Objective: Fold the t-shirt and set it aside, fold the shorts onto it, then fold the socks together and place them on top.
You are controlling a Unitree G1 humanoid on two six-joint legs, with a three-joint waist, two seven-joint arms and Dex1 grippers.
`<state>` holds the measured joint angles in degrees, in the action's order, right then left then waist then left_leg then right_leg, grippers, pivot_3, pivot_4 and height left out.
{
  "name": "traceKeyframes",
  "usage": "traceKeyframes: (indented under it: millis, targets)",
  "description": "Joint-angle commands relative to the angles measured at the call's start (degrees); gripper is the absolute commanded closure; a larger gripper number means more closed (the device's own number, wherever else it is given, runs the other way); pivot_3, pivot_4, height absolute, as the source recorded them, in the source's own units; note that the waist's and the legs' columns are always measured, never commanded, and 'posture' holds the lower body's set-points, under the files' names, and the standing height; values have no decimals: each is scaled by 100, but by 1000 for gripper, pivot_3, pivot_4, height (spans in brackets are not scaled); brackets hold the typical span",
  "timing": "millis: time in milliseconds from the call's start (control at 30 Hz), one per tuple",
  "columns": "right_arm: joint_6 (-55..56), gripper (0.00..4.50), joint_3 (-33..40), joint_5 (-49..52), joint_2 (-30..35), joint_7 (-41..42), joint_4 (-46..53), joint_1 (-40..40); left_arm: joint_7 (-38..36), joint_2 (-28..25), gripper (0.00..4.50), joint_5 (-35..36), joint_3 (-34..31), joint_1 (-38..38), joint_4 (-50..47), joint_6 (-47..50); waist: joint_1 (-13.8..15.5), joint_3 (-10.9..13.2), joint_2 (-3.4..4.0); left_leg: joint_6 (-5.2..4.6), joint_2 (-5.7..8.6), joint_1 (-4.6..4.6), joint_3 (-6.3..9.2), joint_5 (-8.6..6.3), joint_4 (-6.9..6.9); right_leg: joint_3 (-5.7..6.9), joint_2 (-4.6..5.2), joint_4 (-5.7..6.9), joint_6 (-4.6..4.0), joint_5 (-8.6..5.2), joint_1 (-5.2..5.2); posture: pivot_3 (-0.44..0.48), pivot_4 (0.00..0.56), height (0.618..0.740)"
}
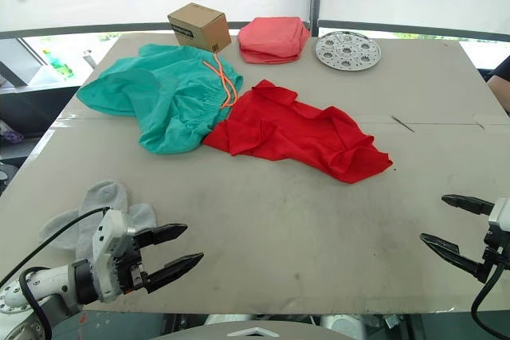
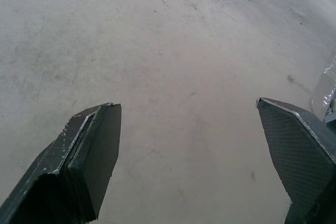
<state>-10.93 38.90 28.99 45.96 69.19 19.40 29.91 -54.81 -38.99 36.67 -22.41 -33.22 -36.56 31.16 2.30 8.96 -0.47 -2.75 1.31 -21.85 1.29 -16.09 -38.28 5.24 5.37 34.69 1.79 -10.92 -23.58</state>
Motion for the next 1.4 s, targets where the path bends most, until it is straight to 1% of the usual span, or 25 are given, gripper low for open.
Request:
traceKeyframes:
  millis: [33,133,200,267,367,433,500,567,600,633,700,767,867,1000,1233,1400]
  targets:
    - [146,0,-72,77,-106,-128,82,-204,-7,95,87,-148,-24,146,280,-401,0,0,0,0,0,0,0,0,0,0,0,0,0,0,0,0,150,740]
    - [65,0,-501,357,-354,-405,501,-609,243,244,87,-260,-12,866,860,-678,2,1,-1,0,-3,4,2,0,0,1,-7,2,0,0,2,0,150,740]
    - [-55,0,-708,552,-426,-520,864,-790,207,104,87,-368,118,1275,1151,-660,4,1,1,0,-7,2,2,0,-2,1,-11,3,0,0,1,0,150,740]
    - [-168,0,-1008,701,-465,-706,1280,-1011,156,-87,87,-656,352,1823,1470,-827,4,0,1,-5,-6,5,1,3,-4,-2,-16,5,1,1,2,0,150,740]
    - [-418,0,-1554,814,-460,-1030,1808,-1397,0,-412,87,-1390,961,2960,2312,-1394,22,-2,-6,-23,-4,2,4,15,-3,2,-42,6,0,1,2,0,150,740]
    - [-500,0,-1858,751,-428,-1199,1998,-1630,-31,-502,87,-1917,1408,3899,3102,-1854,62,-3,-9,-24,-1,2,5,16,-3,3,-43,6,-2,1,3,0,150,740]
    - [-572,0,-2051,724,-417,-1343,2107,-1793,-201,-527,87,-2356,1821,4641,3814,-2433,59,-5,-16,-25,5,-7,2,17,-4,3,-47,7,-2,3,0,0,150,740]
    - [-593,0,-2200,664,-410,-1445,2174,-1876,-311,-478,640,-2783,2191,5288,4508,-3052,51,-8,-22,-25,7,-3,-4,17,-4,-5,-45,4,-1,3,3,0,150,740]
    - [-587,0,-2265,614,-395,-1468,2206,-1878,-371,-432,988,-2931,2343,5561,4816,-3305,45,-8,-23,-26,8,-4,-8,17,-4,-11,-43,1,0,4,3,0,150,740]
    - [-572,0,-2315,559,-385,-1489,2237,-1863,-440,-403,1451,-3106,2509,5811,5124,-3641,37,-8,-24,-26,8,-6,-11,16,-4,-14,-43,0,1,5,3,0,150,740]
    - [-557,0,-2346,518,-388,-1536,2312,-1798,-573,-365,1451,-3391,2782,6213,5710,-4267,23,-8,-32,-27,9,-6,-16,16,-4,-17,-42,-4,17,16,2,0,150,740]
    - [-558,0,-2335,520,-389,-1575,2390,-1728,-611,-317,1451,-3600,2956,6555,6290,-4762,7,-8,-33,-28,8,-5,-20,16,-4,-21,-42,-4,1,28,2,0,150,740]
    - [-551,0,-2328,517,-371,-1605,2486,-1621,-601,-260,1451,-3901,3172,6967,7025,-5435,-8,-6,-38,-29,4,-3,-25,15,-4,-25,-42,-2,2,29,1,0,150,740]
    - [-464,0,-2459,448,-395,-1615,2570,-1558,-614,-129,1451,-4295,3510,7360,7733,-6259,3,-6,-41,-33,3,-1,-27,14,-7,-21,-40,2,24,18,2,0,150,740]
    - [-443,0,-2595,402,-443,-1713,2541,-1686,-385,173,1451,-4556,3654,7709,8109,-6590,14,-8,-49,-34,4,-2,-30,13,-15,-21,-38,10,29,21,2,0,150,740]
    - [-470,0,-2639,394,-417,-1795,2502,-1813,-339,237,1451,-4619,3638,7824,8306,-6656,0,-8,-52,-35,3,-1,-32,13,-16,-18,-41,13,29,21,2,0,150,740]
